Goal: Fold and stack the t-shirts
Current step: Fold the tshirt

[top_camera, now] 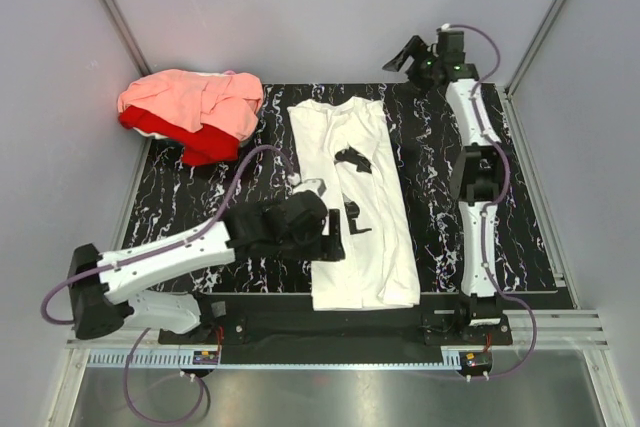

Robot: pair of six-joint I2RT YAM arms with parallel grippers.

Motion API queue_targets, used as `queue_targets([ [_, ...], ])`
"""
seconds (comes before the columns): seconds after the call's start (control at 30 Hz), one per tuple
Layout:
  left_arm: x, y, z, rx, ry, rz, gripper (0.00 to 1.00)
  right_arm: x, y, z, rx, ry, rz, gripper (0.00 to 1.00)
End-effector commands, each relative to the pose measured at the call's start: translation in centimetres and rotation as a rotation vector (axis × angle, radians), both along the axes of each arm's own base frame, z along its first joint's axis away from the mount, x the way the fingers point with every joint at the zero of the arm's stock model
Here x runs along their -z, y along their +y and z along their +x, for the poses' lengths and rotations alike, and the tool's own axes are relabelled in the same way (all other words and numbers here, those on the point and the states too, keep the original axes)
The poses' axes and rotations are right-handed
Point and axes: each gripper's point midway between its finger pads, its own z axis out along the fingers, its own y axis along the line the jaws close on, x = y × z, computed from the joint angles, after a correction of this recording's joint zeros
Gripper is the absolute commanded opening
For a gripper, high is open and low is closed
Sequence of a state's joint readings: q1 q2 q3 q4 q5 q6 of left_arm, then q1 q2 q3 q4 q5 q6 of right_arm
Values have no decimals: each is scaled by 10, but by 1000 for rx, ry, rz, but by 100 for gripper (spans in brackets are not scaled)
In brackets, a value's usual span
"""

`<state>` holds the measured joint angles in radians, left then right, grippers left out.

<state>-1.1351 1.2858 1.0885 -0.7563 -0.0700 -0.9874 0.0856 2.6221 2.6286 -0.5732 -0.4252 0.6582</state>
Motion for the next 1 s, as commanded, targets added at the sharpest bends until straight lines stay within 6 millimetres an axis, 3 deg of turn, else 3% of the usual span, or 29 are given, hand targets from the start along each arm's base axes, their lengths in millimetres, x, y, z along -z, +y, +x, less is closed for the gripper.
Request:
queue_targets([
  [0.0, 6, 57, 29, -105, -98, 163, 81, -141, -7, -37, 1, -221, -37, 94],
  [0.03, 5, 58, 33, -117, -103, 137, 81, -146, -13, -45, 10, -223, -68, 94],
  [0.07, 15, 64, 35, -118, -84, 141, 80, -118, -23, -57, 40, -136, -110, 94],
  [0.1, 15, 64, 36, -114, -93, 118, 80, -144, -29, -78, 50, -166, -137, 94],
  [0.13, 16, 60, 41, -106, -111, 98, 80, -109, -39, -93, 85, -64, -180, 93],
  [0.17, 22, 62, 43, -104, -114, 105, 80, -101, -43, -111, 89, -19, -193, 92],
  [0.2, 23, 63, 50, -114, -127, 104, 80, -121, -43, -134, 89, -43, -187, 91],
  [0.23, 26, 60, 57, -117, -138, 101, 79, -112, -43, -149, 85, -10, -177, 89],
  [0.27, 28, 64, 68, -129, -137, 104, 78, -71, -38, -176, 59, 102, -177, 86],
  [0.3, 33, 61, 77, -128, -130, 107, 77, -79, -37, -198, 57, 98, -175, 85],
  [0.33, 31, 56, 89, -130, -142, 87, 77, -68, -36, -214, 57, 134, -180, 83],
  [0.37, 29, 58, 105, -137, -140, 78, 76, -32, -30, -244, 34, 228, -205, 80],
  [0.4, 16, 51, 121, -141, -164, 51, 76, -38, -30, -264, 34, 224, -210, 79],
  [0.43, 22, 44, 138, -139, -158, 63, 76, -29, -28, -279, 37, 254, -206, 77],
  [0.47, 22, 44, 155, -137, -165, 70, 76, -3, -25, -304, 21, 323, -211, 75],
  [0.5, 21, 39, 168, -133, -163, 73, 75, -9, -15, -322, -8, 305, -211, 71],
  [0.53, 15, 23, 196, -130, -173, 70, 74, -3, -13, -334, 2, 321, -233, 70],
  [0.57, 13, 20, 214, -123, -181, 76, 73, 5, -13, -354, -7, 351, -260, 70],
  [0.6, 8, 12, 231, -126, -191, 76, 72, 8, -5, -368, -38, 360, -290, 69],
  [0.63, 3, -6, 256, -102, -188, 69, 71, 20, -14, -383, -16, 406, -340, 69],
  [0.7, -9, -22, 288, -95, -214, 53, 70, 20, -16, -398, -19, 399, -354, 68],
  [0.73, -19, -39, 315, -78, -257, 42, 70, 31, -22, -409, -10, 427, -370, 68],
  [0.8, -22, -51, 341, -70, -295, 38, 70, 33, -26, -422, -8, 428, -368, 67],
  [0.83, 4, -59, 354, -56, -271, 66, 70, 35, -25, -428, -16, 439, -360, 66],
  [0.87, -21, -69, 371, -47, -344, 17, 70, 40, -27, -437, -20, 453, -362, 66],
  [0.9, -3, -75, 378, -35, -333, 15, 70, 42, -27, -442, -21, 461, -356, 65],
  [0.93, -8, -85, 391, -24, -386, -40, 70, 47, -27, -450, -30, 480, -361, 64],
  [0.97, 16, -88, 388, -2, -353, -50, 70, 42, -28, -454, -28, 465, -351, 64],
])
